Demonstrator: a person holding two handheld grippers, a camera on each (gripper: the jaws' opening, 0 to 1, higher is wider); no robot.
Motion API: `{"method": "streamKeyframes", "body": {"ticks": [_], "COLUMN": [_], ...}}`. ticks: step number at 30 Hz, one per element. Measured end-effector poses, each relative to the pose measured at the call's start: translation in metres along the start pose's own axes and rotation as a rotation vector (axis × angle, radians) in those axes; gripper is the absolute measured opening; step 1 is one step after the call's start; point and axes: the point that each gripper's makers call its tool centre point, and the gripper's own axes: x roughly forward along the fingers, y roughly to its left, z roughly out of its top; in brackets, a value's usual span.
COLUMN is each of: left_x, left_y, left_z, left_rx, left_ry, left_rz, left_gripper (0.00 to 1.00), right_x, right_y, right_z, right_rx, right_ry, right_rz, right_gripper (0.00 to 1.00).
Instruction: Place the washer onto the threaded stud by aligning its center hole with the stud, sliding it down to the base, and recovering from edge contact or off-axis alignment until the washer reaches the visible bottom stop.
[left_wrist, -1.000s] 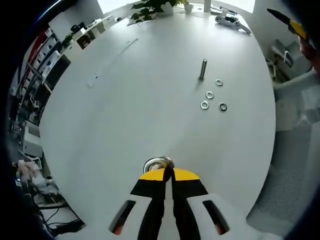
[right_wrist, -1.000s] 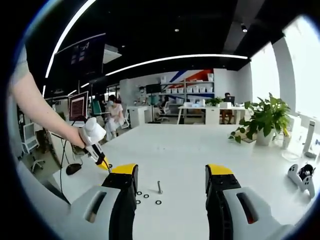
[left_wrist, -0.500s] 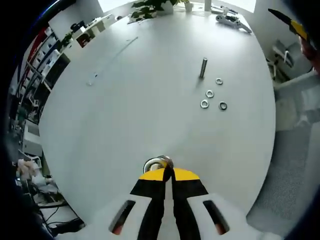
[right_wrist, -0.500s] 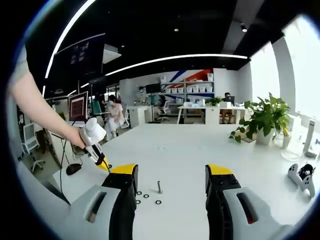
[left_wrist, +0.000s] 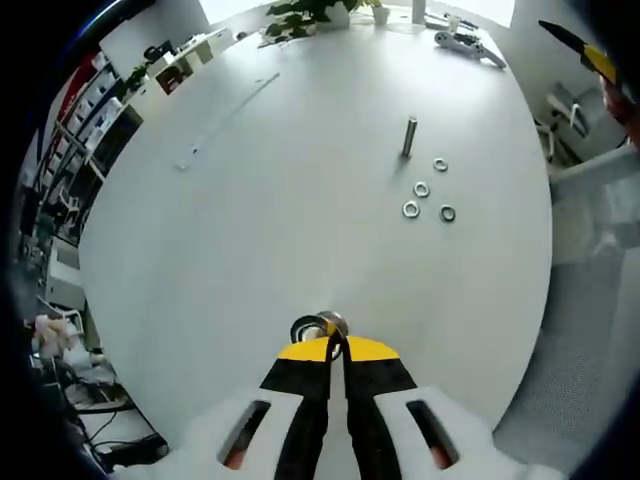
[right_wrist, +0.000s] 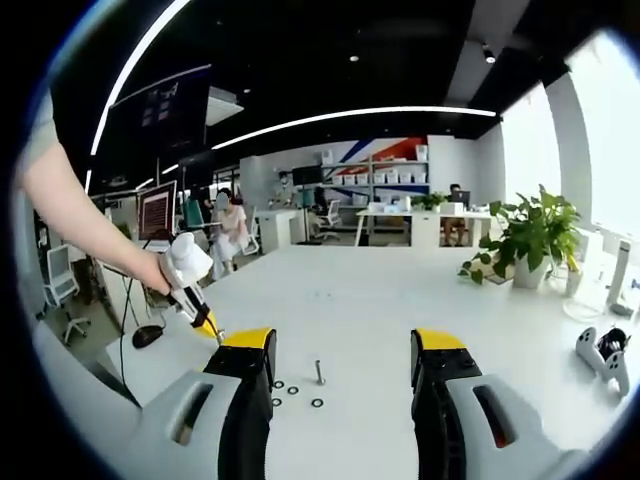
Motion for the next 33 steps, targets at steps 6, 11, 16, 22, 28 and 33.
{"method": "streamKeyframes", "body": {"ticks": [6,11,16,22,28,33], "left_x": [-0.001,-0.004,-0.003,-0.001,-0.005,-0.013], "left_y": [0.000,-0.004,-0.005,-0.002,-0.001,-0.002], "left_z": [0.002,0.005,0.005,0.004,0.006,0.009], "left_rx": [-0.014,-0.036,-0.041,-0.048,-0.085,-0.138], "left_ry": [-0.012,-0.032,-0.027,-0.034,-0.067,-0.111], "left_rz": [0.009,-0.002,-0.004,0.005,0.014,0.022], "left_gripper": [0.02,0.02,0.02,0.02,0.03,0.04], "right_x": [-0.001,-0.001,-0.001,-0.001,-0.001,0.000], "right_y": [-0.001,-0.001,-0.001,-0.001,0.000,0.000], "right_z": [0.001,0.001,0.000,0.000,0.000,-0.002], "right_rx": [0.002,0.001,0.000,0.000,-0.003,-0.005], "right_ry": [-0.003,-0.002,0.000,-0.001,0.002,0.006], "right_rz": [-0.003,-0.005,-0.005,-0.006,-0.002,0.001], "right_gripper": [0.57,0.57,0.57,0.57,0.57,0.57]}}
